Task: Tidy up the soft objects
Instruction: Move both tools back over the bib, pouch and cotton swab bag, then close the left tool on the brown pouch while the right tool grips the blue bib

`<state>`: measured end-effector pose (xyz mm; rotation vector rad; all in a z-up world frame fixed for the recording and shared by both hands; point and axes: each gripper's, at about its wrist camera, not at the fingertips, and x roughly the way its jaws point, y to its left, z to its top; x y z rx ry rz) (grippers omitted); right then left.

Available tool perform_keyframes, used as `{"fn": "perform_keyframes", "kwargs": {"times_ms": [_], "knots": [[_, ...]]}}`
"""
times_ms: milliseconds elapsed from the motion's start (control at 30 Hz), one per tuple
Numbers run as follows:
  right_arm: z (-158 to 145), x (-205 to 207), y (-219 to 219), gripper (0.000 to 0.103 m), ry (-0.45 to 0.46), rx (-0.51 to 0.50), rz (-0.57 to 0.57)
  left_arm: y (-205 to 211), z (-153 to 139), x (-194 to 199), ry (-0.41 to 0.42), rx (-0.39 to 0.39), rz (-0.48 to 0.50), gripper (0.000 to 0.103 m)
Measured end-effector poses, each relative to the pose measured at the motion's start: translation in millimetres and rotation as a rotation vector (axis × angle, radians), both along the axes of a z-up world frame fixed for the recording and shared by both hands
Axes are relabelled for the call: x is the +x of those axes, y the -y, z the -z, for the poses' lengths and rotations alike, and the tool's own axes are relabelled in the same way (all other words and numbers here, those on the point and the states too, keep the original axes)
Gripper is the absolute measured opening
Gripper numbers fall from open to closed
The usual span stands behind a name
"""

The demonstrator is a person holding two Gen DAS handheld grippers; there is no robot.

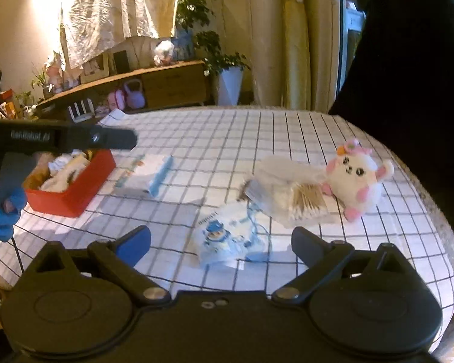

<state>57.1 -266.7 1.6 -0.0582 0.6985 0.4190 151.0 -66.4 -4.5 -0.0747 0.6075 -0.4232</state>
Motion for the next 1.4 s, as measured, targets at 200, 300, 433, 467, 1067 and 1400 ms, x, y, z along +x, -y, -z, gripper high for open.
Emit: {"fn": "perform_keyframes", "kwargs": {"times_ms": [200, 300, 433, 467, 1067, 1400], "knots": [[23.5, 14.7, 4.3, 0.099, -0.037, -0.006, -0.008, 41.5, 24.6, 26.6, -0.001, 0.117, 0.024, 0.103], [32.3, 20.5, 4.4, 0.099, -0.043, -0.009, -0.012, 53.1, 37.9, 43.3, -0.022, 0.150, 0.041, 0.103], [41.1, 28.3, -0.2, 0.099, -0.043, -0.021, -0.033, 57.3, 61.2, 70.1, -0.073, 0.197, 0.020, 0.103], [44.0, 29.9, -1.6, 0.099, -0.046, -0.025, -0.040, 56.3, 66.6, 75.5, -0.085, 0.205, 0.009, 0.103], [84.3, 72.3, -40.6, 0.099, -0.057, -0.100, -0.131, 69.3, 121.1, 130.7, -0.140, 0.264, 0.033, 0.102], [96.1, 74.3, -55.4, 0.092, -0.041, -0.154, -0.139, 76.2, 130.4, 141.4, -0.136, 0.257, 0.054, 0.084]]}}
